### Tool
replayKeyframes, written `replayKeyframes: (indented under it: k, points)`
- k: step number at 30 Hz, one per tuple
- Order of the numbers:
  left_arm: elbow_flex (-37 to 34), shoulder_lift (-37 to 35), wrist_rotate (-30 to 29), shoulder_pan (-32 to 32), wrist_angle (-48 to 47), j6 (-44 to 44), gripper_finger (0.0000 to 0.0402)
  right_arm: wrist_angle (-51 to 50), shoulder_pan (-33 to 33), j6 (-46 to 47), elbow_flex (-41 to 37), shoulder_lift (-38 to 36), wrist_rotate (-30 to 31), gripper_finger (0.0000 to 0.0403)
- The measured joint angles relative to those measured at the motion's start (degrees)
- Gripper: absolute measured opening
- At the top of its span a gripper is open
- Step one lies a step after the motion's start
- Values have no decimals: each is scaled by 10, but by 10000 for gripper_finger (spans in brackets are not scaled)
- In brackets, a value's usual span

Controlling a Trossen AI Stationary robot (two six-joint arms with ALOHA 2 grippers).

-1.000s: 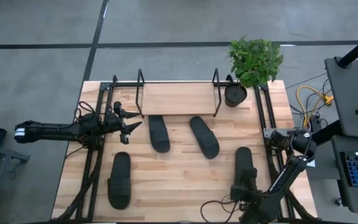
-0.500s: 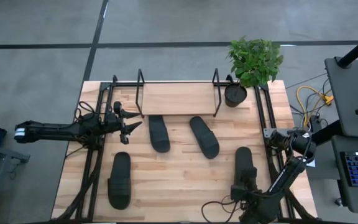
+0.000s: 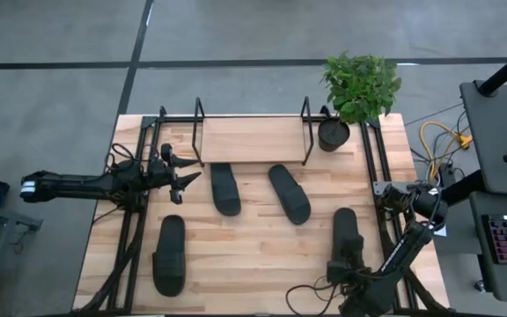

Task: Pick and place slides into the shelf
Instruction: Put the bottom right black slides on the shelf

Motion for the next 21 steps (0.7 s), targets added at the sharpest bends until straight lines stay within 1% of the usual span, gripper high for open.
replayKeyframes:
  k: [5,21]
  points:
    - [0,0,0,0,-1,0,171,-4,0,-10,-6,0,24,183]
    - [-1,0,0,0,1,0,171,-4,0,-14,-18,0,24,184]
